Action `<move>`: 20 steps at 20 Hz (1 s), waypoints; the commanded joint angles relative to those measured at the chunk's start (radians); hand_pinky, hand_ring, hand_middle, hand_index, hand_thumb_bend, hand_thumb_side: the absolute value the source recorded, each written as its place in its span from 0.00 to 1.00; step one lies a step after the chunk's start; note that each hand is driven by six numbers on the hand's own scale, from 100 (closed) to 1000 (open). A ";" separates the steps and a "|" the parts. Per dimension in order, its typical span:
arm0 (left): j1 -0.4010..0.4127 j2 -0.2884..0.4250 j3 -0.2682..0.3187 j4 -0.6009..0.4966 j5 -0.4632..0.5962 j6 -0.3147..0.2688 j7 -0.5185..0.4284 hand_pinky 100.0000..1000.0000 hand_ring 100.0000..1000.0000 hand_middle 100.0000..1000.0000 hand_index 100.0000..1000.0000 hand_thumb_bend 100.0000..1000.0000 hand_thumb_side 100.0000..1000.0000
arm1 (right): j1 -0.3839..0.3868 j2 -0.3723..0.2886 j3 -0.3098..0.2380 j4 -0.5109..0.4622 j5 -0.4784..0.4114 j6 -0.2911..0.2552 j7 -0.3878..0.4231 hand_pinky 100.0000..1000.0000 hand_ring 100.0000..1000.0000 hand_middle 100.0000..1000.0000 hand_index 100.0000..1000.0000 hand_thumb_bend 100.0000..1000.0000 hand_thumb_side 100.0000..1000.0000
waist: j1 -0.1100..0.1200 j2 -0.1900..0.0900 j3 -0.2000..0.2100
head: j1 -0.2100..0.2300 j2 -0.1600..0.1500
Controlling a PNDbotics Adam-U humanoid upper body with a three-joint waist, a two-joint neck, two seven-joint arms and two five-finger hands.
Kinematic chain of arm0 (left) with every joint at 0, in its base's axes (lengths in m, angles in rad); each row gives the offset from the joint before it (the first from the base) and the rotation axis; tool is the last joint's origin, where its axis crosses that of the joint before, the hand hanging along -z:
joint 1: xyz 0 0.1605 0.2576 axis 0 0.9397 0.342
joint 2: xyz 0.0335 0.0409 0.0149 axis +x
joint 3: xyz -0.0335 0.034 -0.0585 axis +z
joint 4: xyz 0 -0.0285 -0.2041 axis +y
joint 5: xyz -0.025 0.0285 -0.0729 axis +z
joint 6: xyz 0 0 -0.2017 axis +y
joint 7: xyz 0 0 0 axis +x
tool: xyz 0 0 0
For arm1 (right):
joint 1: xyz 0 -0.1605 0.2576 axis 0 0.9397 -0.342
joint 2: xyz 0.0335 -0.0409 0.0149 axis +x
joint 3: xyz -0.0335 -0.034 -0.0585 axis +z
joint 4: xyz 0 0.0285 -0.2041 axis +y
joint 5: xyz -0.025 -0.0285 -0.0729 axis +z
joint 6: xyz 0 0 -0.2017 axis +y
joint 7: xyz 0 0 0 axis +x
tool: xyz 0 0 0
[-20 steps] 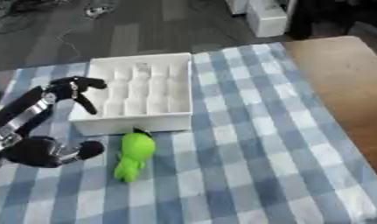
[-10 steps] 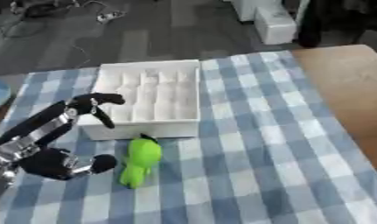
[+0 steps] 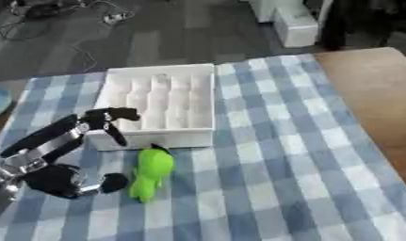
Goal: Pick up objects on the table and place them in the box.
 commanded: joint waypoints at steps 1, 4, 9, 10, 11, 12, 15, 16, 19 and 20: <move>-0.016 0.006 0.001 -0.017 0.007 0.000 -0.004 1.00 0.63 0.86 1.00 0.54 0.72 | -0.011 -0.021 -0.005 -0.013 -0.006 -0.001 0.004 0.43 0.55 0.62 0.72 0.07 1.00 | -0.004 -0.009 -0.001 | -0.006 -0.002; -0.023 0.009 -0.001 -0.017 0.008 -0.001 -0.003 1.00 0.65 0.86 0.99 0.55 0.71 | -0.012 -0.022 -0.006 -0.013 -0.009 -0.001 0.005 0.43 0.55 0.62 0.72 0.07 1.00 | -0.004 -0.010 -0.002 | -0.006 -0.003; -0.038 0.023 -0.006 -0.017 0.005 -0.006 -0.003 1.00 0.66 0.87 0.99 0.55 0.71 | -0.014 -0.022 -0.009 -0.013 -0.014 -0.001 0.006 0.43 0.55 0.62 0.72 0.07 1.00 | -0.004 -0.010 -0.005 | -0.005 -0.004; -0.039 0.026 -0.007 -0.017 0.004 -0.006 -0.004 1.00 0.66 0.86 0.99 0.55 0.71 | -0.015 -0.022 -0.009 -0.013 -0.016 -0.001 0.004 0.43 0.55 0.62 0.73 0.06 1.00 | -0.004 -0.010 -0.006 | -0.006 -0.004; -0.039 0.029 -0.007 -0.016 0.002 -0.005 -0.006 1.00 0.65 0.86 0.99 0.55 0.72 | -0.017 -0.022 -0.011 -0.013 -0.020 -0.001 0.000 0.42 0.55 0.62 0.73 0.06 1.00 | -0.004 -0.009 -0.007 | -0.008 -0.003; -0.039 0.033 -0.007 -0.014 0.001 -0.003 -0.009 1.00 0.65 0.86 0.99 0.55 0.72 | -0.019 -0.022 -0.013 -0.013 -0.024 -0.001 -0.004 0.42 0.55 0.62 0.73 0.05 1.00 | -0.004 -0.009 -0.008 | -0.011 -0.002; -0.042 0.035 -0.007 -0.002 0.013 0.006 -0.012 1.00 0.65 0.87 1.00 0.54 0.74 | -0.020 -0.024 -0.018 -0.013 -0.030 -0.001 -0.011 0.42 0.54 0.61 0.73 0.06 1.00 | -0.003 -0.008 -0.010 | -0.018 0.000; -0.043 0.034 -0.008 0.001 0.020 0.011 -0.012 1.00 0.65 0.87 1.00 0.53 0.74 | -0.020 -0.024 -0.019 -0.013 -0.030 -0.001 -0.012 0.42 0.54 0.61 0.73 0.06 1.00 | -0.003 -0.008 -0.010 | -0.019 0.000; -0.048 0.030 -0.011 0.015 0.042 0.024 -0.011 1.00 0.64 0.87 1.00 0.53 0.75 | -0.015 -0.022 -0.023 -0.013 -0.035 -0.001 -0.035 0.40 0.53 0.61 0.72 0.05 1.00 | -0.003 -0.008 -0.010 | -0.024 0.003; -0.048 0.028 -0.015 0.022 0.049 0.027 -0.013 1.00 0.64 0.87 1.00 0.53 0.75 | -0.014 -0.022 -0.024 -0.013 -0.038 -0.001 -0.046 0.40 0.53 0.60 0.72 0.05 1.00 | -0.003 -0.008 -0.011 | -0.025 0.004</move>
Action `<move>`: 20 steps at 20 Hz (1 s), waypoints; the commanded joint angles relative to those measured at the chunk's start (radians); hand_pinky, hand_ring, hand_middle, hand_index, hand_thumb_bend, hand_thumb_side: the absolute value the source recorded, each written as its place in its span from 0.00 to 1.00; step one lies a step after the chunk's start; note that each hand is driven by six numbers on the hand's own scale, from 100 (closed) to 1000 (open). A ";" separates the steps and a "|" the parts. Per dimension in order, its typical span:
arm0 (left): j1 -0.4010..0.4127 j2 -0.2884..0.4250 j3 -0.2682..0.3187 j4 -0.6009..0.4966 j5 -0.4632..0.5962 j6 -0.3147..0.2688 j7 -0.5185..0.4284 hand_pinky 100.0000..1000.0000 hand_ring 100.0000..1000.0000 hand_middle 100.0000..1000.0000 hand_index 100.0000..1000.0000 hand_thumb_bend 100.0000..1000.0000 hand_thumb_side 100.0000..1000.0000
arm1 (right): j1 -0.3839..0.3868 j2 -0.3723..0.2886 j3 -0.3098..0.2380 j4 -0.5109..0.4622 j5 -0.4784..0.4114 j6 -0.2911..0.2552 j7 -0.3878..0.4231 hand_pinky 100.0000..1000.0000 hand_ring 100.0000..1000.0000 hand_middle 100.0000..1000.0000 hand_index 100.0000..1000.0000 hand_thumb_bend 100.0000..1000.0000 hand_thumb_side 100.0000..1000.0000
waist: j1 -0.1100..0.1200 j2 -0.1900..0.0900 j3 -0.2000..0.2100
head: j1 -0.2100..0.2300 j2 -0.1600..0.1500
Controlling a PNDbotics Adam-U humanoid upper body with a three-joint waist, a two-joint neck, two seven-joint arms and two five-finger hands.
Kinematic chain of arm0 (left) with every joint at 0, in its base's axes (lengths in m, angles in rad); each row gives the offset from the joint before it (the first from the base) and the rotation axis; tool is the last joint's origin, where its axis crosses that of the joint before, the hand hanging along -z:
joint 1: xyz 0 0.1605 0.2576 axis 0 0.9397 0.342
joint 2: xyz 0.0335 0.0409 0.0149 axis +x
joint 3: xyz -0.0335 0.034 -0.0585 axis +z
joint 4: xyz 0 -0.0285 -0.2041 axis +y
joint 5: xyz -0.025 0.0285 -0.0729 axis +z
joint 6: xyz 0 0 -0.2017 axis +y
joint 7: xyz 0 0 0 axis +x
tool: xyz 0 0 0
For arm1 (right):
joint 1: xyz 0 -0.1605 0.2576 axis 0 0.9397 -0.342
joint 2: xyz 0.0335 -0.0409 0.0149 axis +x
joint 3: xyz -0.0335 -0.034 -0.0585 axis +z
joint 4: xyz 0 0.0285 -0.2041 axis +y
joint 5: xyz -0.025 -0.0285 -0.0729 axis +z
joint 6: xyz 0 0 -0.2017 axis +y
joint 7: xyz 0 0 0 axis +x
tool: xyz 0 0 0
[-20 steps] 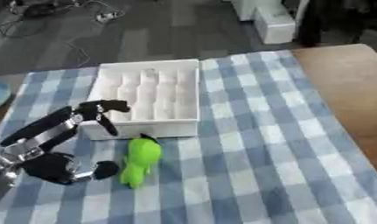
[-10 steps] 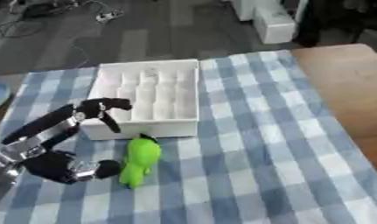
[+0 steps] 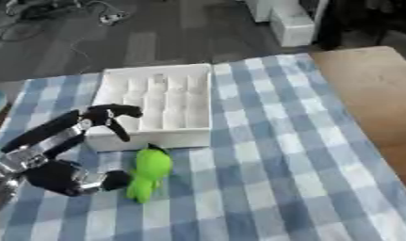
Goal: Pick up objects on the table and place them in the box.
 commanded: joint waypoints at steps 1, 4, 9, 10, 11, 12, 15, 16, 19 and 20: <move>-0.017 0.017 -0.008 0.009 0.026 0.014 -0.002 1.00 0.64 0.87 1.00 0.53 0.76 | -0.006 -0.022 -0.013 -0.013 -0.009 -0.001 -0.030 0.40 0.53 0.60 0.72 0.05 1.00 | -0.003 -0.008 -0.001 | -0.016 0.001; -0.014 0.017 -0.024 0.032 0.034 0.016 -0.006 0.99 0.64 0.87 1.00 0.53 0.76 | -0.005 -0.024 -0.013 -0.013 -0.005 -0.001 -0.052 0.39 0.52 0.60 0.72 0.05 1.00 | -0.003 -0.008 -0.003 | -0.021 0.002; -0.014 0.012 -0.032 0.074 -0.011 0.006 0.019 0.99 0.66 0.86 1.00 0.55 0.75 | -0.002 -0.023 -0.009 -0.013 0.003 -0.001 -0.095 0.38 0.52 0.59 0.71 0.04 1.00 | -0.003 -0.008 -0.004 | -0.029 0.004; -0.014 0.011 -0.034 0.081 -0.023 0.004 0.026 0.99 0.66 0.86 1.00 0.55 0.75 | -0.002 -0.023 -0.008 -0.013 0.006 -0.001 -0.100 0.38 0.52 0.59 0.71 0.04 1.00 | -0.003 -0.008 -0.004 | -0.029 0.004; -0.014 0.010 -0.035 0.090 -0.036 0.003 0.031 0.99 0.66 0.86 1.00 0.55 0.75 | -0.002 -0.023 -0.007 -0.013 0.009 -0.001 -0.106 0.38 0.51 0.59 0.71 0.04 1.00 | -0.002 -0.007 -0.005 | -0.030 0.005; -0.014 0.010 -0.036 0.098 -0.047 0.003 0.036 0.99 0.66 0.86 1.00 0.55 0.76 | -0.002 -0.023 -0.006 -0.013 0.011 -0.001 -0.111 0.38 0.51 0.59 0.71 0.04 1.00 | -0.002 -0.007 -0.005 | -0.031 0.006; -0.014 0.006 -0.040 0.119 -0.071 0.000 0.042 0.99 0.66 0.86 1.00 0.56 0.76 | -0.002 -0.023 -0.003 -0.013 0.018 -0.001 -0.124 0.38 0.51 0.59 0.71 0.04 1.00 | -0.002 -0.007 -0.005 | -0.031 0.008; -0.014 0.006 -0.043 0.126 -0.075 -0.001 0.039 0.99 0.66 0.86 1.00 0.56 0.76 | -0.003 -0.023 -0.002 -0.013 0.021 -0.001 -0.126 0.38 0.51 0.59 0.71 0.04 1.00 | -0.002 -0.007 -0.005 | -0.031 0.007; -0.014 0.004 -0.051 0.141 -0.081 -0.003 0.025 1.00 0.67 0.87 1.00 0.56 0.77 | -0.004 -0.024 0.002 -0.013 0.027 -0.001 -0.127 0.38 0.51 0.58 0.70 0.04 1.00 | -0.002 -0.007 -0.006 | -0.032 0.008; -0.013 0.003 -0.051 0.144 -0.082 -0.004 0.024 1.00 0.67 0.87 1.00 0.56 0.77 | -0.005 -0.024 0.003 -0.013 0.029 -0.001 -0.126 0.38 0.51 0.59 0.70 0.04 1.00 | -0.002 -0.007 -0.006 | -0.032 0.008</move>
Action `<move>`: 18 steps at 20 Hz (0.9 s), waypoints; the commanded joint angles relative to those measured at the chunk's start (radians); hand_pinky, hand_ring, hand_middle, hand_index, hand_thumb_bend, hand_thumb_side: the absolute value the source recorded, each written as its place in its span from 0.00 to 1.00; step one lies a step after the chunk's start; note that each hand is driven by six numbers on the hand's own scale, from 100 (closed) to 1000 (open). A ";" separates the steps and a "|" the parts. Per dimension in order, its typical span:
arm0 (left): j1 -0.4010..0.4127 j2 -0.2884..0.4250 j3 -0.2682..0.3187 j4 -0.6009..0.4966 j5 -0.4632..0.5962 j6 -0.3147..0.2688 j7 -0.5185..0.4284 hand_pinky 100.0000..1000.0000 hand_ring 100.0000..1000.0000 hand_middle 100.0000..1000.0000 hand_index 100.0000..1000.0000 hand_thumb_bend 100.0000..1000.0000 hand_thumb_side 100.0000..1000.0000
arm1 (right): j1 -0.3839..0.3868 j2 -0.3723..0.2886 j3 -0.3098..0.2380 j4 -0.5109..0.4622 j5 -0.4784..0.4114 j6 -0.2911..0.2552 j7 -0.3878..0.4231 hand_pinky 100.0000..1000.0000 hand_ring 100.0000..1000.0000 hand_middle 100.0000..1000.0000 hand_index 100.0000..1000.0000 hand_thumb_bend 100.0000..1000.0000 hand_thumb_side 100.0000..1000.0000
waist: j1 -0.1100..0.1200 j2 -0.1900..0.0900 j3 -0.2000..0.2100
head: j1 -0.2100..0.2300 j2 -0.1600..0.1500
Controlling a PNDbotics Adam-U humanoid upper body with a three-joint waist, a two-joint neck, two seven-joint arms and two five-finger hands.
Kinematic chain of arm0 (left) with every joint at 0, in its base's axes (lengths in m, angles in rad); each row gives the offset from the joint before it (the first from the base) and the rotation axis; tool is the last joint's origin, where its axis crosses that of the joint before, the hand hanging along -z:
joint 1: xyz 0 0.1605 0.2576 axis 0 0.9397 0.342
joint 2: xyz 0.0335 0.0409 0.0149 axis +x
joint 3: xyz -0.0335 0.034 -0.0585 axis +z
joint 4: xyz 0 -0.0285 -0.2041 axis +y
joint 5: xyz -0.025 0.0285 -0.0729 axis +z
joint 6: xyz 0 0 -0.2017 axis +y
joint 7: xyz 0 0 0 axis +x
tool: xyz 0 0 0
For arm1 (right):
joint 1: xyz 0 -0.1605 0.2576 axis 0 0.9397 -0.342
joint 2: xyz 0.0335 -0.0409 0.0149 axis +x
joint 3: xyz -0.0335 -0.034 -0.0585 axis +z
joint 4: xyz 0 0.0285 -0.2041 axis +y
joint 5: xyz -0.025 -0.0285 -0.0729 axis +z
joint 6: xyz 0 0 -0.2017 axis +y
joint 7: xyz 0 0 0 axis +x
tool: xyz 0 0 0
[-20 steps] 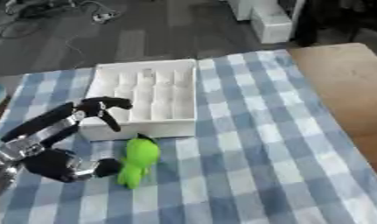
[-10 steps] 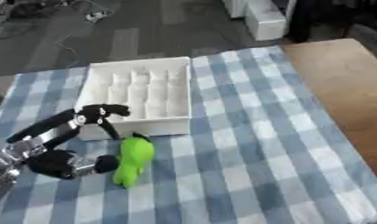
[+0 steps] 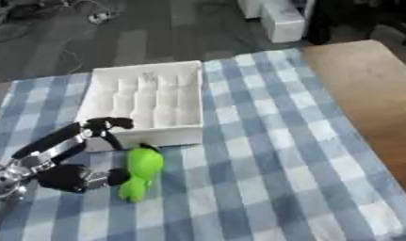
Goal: Pick up objects on the table and place them in the box.
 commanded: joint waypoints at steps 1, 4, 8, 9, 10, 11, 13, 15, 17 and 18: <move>-0.010 0.005 0.002 0.000 -0.014 -0.004 -0.007 1.00 0.67 0.86 1.00 0.56 0.77 | -0.007 -0.024 -0.002 -0.013 0.009 -0.013 -0.013 0.38 0.51 0.58 0.70 0.04 1.00 | -0.004 -0.007 -0.001 | -0.007 0.002; -0.009 0.006 0.001 0.007 -0.020 0.000 -0.010 1.00 0.67 0.87 1.00 0.56 0.78 | -0.010 -0.024 0.000 -0.013 0.015 -0.013 0.001 0.39 0.51 0.58 0.70 0.04 1.00 | -0.003 -0.007 -0.001 | -0.005 0.003; -0.010 0.005 -0.001 0.007 -0.026 0.008 -0.016 1.00 0.67 0.87 1.00 0.56 0.78 | -0.016 -0.025 0.002 -0.013 0.018 -0.013 0.025 0.39 0.52 0.58 0.70 0.05 1.00 | -0.003 -0.008 -0.002 | -0.013 0.007; -0.011 0.005 -0.001 0.007 -0.026 0.009 -0.017 1.00 0.67 0.87 1.00 0.56 0.78 | -0.017 -0.025 0.002 -0.013 0.017 -0.013 0.032 0.39 0.52 0.57 0.69 0.05 1.00 | -0.003 -0.008 -0.002 | -0.014 0.007; -0.011 0.004 -0.001 0.007 -0.026 0.010 -0.018 1.00 0.67 0.87 1.00 0.55 0.78 | -0.019 -0.026 0.002 -0.013 0.016 -0.013 0.038 0.39 0.52 0.57 0.69 0.05 1.00 | -0.003 -0.008 -0.002 | -0.014 0.007; -0.012 0.004 -0.001 0.006 -0.025 0.011 -0.018 1.00 0.67 0.87 1.00 0.55 0.78 | -0.021 -0.026 0.001 -0.013 0.015 -0.013 0.045 0.39 0.52 0.57 0.69 0.05 1.00 | -0.002 -0.008 -0.003 | -0.014 0.007; -0.013 0.003 -0.001 0.005 -0.024 0.011 -0.017 1.00 0.67 0.87 1.00 0.55 0.78 | -0.022 -0.027 0.000 -0.013 0.010 -0.013 0.055 0.40 0.52 0.57 0.69 0.05 1.00 | -0.002 -0.008 -0.003 | -0.014 0.006; -0.017 0.001 -0.001 0.002 -0.023 0.011 -0.016 1.00 0.67 0.87 1.00 0.55 0.78 | -0.023 -0.027 -0.001 -0.013 0.005 -0.013 0.064 0.39 0.52 0.57 0.69 0.05 1.00 | -0.002 -0.009 -0.004 | -0.015 0.007; -0.024 -0.001 -0.002 -0.004 -0.022 0.010 -0.017 1.00 0.67 0.86 1.00 0.55 0.78 | -0.023 -0.027 -0.002 -0.013 -0.001 -0.013 0.071 0.39 0.52 0.57 0.69 0.05 1.00 | -0.002 -0.009 -0.004 | -0.016 0.007; -0.027 -0.001 -0.003 -0.007 -0.023 0.010 -0.018 1.00 0.67 0.86 1.00 0.55 0.78 | -0.023 -0.027 -0.003 -0.013 -0.004 -0.013 0.074 0.39 0.52 0.57 0.69 0.05 1.00 | -0.002 -0.009 -0.004 | -0.015 0.008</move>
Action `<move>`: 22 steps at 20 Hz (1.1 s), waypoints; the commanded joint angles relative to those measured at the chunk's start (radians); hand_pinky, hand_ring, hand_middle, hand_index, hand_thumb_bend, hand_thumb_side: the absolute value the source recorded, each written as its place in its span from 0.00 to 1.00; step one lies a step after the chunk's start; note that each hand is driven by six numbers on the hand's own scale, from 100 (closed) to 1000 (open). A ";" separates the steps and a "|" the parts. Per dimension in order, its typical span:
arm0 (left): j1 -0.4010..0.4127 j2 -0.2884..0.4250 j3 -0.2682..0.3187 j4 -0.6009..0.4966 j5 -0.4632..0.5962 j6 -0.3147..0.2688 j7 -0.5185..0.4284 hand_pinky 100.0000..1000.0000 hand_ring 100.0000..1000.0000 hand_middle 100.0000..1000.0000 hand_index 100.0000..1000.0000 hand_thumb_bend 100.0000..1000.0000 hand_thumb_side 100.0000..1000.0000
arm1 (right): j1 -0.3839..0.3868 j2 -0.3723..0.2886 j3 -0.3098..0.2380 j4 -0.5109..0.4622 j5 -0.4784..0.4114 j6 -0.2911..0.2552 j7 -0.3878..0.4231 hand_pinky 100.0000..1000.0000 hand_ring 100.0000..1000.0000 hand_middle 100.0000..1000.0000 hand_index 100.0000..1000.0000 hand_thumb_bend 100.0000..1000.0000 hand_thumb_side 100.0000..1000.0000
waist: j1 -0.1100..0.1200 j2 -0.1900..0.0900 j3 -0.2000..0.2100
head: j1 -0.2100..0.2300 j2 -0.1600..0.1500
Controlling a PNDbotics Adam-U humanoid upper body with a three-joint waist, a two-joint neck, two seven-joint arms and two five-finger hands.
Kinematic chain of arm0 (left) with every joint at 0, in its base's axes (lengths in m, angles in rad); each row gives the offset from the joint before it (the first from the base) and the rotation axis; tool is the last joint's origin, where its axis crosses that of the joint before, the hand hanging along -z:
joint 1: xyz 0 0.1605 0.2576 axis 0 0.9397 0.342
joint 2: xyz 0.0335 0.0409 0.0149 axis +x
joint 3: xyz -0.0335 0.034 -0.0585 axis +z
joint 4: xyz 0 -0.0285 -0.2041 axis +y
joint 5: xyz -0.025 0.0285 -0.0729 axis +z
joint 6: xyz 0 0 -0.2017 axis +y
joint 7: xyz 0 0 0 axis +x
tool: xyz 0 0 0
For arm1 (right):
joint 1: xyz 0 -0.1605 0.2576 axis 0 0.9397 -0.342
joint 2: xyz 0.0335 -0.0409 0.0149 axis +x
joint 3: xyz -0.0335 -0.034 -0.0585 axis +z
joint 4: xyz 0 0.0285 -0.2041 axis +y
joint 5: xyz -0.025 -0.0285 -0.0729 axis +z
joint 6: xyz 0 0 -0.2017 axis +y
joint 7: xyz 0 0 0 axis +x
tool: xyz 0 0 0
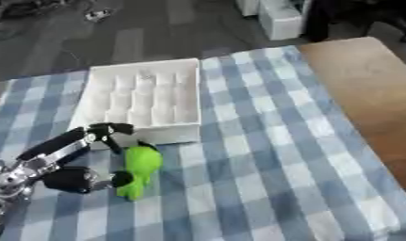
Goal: Pick up objects on the table and place them in the box.
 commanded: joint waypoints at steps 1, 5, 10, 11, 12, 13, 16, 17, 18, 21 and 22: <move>-0.022 0.005 0.004 -0.026 0.000 0.000 -0.004 1.00 0.67 0.86 0.99 0.56 0.78 | -0.013 -0.027 -0.009 -0.013 -0.011 -0.004 0.009 0.39 0.52 0.57 0.69 0.05 1.00 | -0.003 -0.009 -0.001 | -0.007 0.000; -0.031 0.003 0.000 -0.027 -0.003 -0.002 -0.022 1.00 0.68 0.86 0.98 0.56 0.78 | -0.015 -0.028 -0.012 -0.013 -0.023 -0.004 0.017 0.39 0.52 0.57 0.69 0.05 1.00 | -0.002 -0.009 -0.003 | -0.007 0.000; -0.037 -0.002 -0.006 -0.026 -0.008 -0.006 -0.037 1.00 0.68 0.86 0.98 0.57 0.78 | -0.017 -0.028 -0.012 -0.013 -0.038 -0.004 0.026 0.39 0.52 0.57 0.69 0.05 1.00 | -0.002 -0.009 -0.005 | -0.007 -0.002; -0.039 -0.002 -0.007 -0.025 -0.011 -0.007 -0.039 1.00 0.68 0.86 0.98 0.57 0.78 | -0.018 -0.029 -0.012 -0.013 -0.041 -0.004 0.028 0.39 0.52 0.57 0.69 0.05 1.00 | -0.001 -0.009 -0.005 | -0.006 -0.002; -0.040 -0.001 -0.008 -0.024 -0.014 -0.008 -0.041 1.00 0.68 0.86 0.98 0.57 0.78 | -0.019 -0.030 -0.012 -0.013 -0.044 -0.004 0.030 0.39 0.52 0.57 0.69 0.05 1.00 | -0.001 -0.010 -0.006 | -0.006 -0.004; -0.041 -0.001 -0.009 -0.023 -0.016 -0.008 -0.042 1.00 0.69 0.86 0.98 0.57 0.78 | -0.020 -0.030 -0.013 -0.013 -0.047 -0.004 0.032 0.39 0.52 0.57 0.69 0.05 1.00 | -0.001 -0.010 -0.006 | -0.005 -0.005; -0.046 -0.001 -0.010 -0.019 -0.023 -0.011 -0.045 1.00 0.70 0.87 0.98 0.57 0.79 | -0.022 -0.032 -0.016 -0.013 -0.055 -0.004 0.035 0.39 0.52 0.57 0.69 0.05 1.00 | 0.000 -0.010 -0.008 | -0.008 -0.007; -0.047 -0.002 -0.009 -0.017 -0.025 -0.013 -0.045 1.00 0.70 0.87 0.98 0.57 0.79 | -0.022 -0.032 -0.018 -0.013 -0.057 -0.004 0.036 0.39 0.52 0.57 0.69 0.05 1.00 | 0.000 -0.010 -0.008 | -0.008 -0.007; -0.049 -0.001 -0.008 -0.017 -0.031 -0.016 -0.044 1.00 0.73 0.87 0.97 0.57 0.78 | -0.022 -0.032 -0.019 -0.013 -0.060 -0.004 0.037 0.39 0.52 0.57 0.69 0.04 1.00 | 0.000 -0.010 -0.009 | -0.010 -0.006; -0.052 0.002 -0.005 -0.016 -0.056 -0.030 -0.036 1.00 0.73 0.87 0.96 0.58 0.78 | -0.024 -0.032 -0.022 -0.013 -0.066 -0.004 0.039 0.39 0.52 0.57 0.69 0.04 1.00 | 0.000 -0.009 -0.010 | -0.015 -0.008; -0.053 0.004 -0.005 -0.015 -0.066 -0.036 -0.032 1.00 0.73 0.87 0.95 0.59 0.77 | -0.024 -0.032 -0.023 -0.013 -0.067 -0.004 0.040 0.39 0.52 0.57 0.69 0.04 1.00 | 0.000 -0.009 -0.011 | -0.016 -0.008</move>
